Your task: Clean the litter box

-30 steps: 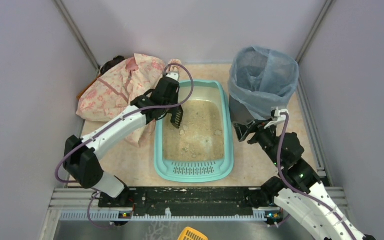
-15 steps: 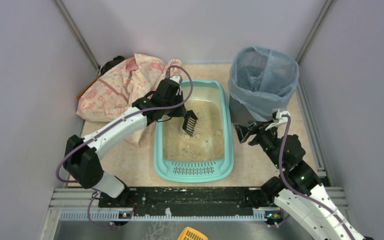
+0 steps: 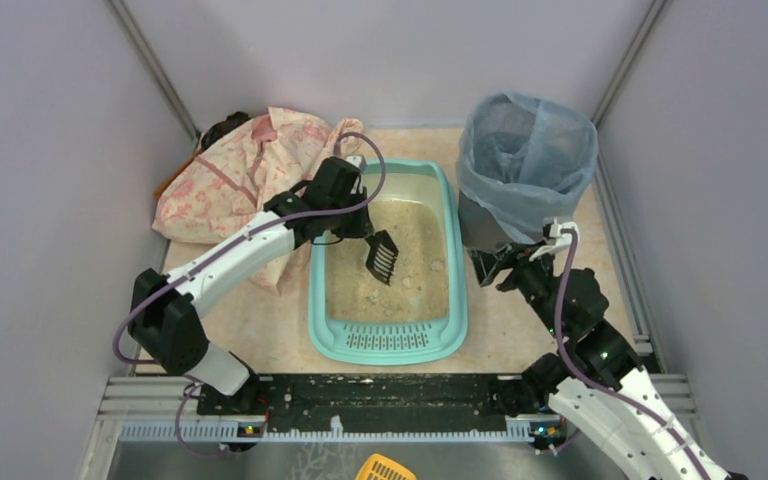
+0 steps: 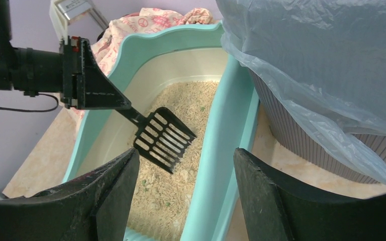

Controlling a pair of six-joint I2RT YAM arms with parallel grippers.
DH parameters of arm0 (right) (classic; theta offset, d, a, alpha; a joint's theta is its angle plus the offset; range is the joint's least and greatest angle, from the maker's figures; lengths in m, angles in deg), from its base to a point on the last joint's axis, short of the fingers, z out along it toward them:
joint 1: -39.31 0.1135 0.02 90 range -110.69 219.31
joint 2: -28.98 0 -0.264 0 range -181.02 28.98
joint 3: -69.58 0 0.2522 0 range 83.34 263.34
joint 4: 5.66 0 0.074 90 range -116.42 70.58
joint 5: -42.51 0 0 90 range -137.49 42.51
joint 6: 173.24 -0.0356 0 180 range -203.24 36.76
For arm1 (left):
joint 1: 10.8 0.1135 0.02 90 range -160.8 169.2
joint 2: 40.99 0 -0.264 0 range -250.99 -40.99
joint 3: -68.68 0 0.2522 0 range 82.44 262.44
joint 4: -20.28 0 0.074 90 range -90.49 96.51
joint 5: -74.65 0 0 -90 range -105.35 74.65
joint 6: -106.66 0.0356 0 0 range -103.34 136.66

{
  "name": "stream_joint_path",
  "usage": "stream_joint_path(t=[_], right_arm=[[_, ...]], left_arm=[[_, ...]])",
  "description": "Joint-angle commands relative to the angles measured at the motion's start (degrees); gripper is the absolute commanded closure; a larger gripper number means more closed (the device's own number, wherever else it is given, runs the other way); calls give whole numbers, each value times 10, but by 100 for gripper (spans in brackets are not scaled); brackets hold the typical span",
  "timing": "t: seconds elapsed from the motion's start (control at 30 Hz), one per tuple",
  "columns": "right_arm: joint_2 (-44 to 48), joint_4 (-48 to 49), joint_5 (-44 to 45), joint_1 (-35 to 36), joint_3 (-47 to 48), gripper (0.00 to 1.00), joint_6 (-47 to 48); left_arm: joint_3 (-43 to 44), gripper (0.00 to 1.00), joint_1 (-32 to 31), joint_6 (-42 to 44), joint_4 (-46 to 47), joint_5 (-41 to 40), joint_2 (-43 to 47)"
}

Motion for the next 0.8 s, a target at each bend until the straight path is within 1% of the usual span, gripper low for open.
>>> stream_joint_path(t=[0.0,0.13,0.23,0.43,0.57,0.67,0.77], right_arm=[[-12,21,18,-2,20,31,19],[-27,35,21,-2,18,31,21],[-40,47,15,-2,16,31,19],[-53,56,8,-2,19,31,15],[-51,47,10,-2,25,31,16],[-46,44,11,-2,24,31,13],[-45,43,10,-2,22,31,7]], left_arm=[[44,100,5,48,-75,-22,11],[37,100,5,67,-81,24,6],[11,100,5,55,-63,88,4],[-68,100,5,6,36,201,11],[-109,100,5,-30,80,224,10],[-155,100,5,-67,145,235,14],[-186,100,6,-105,204,286,7]])
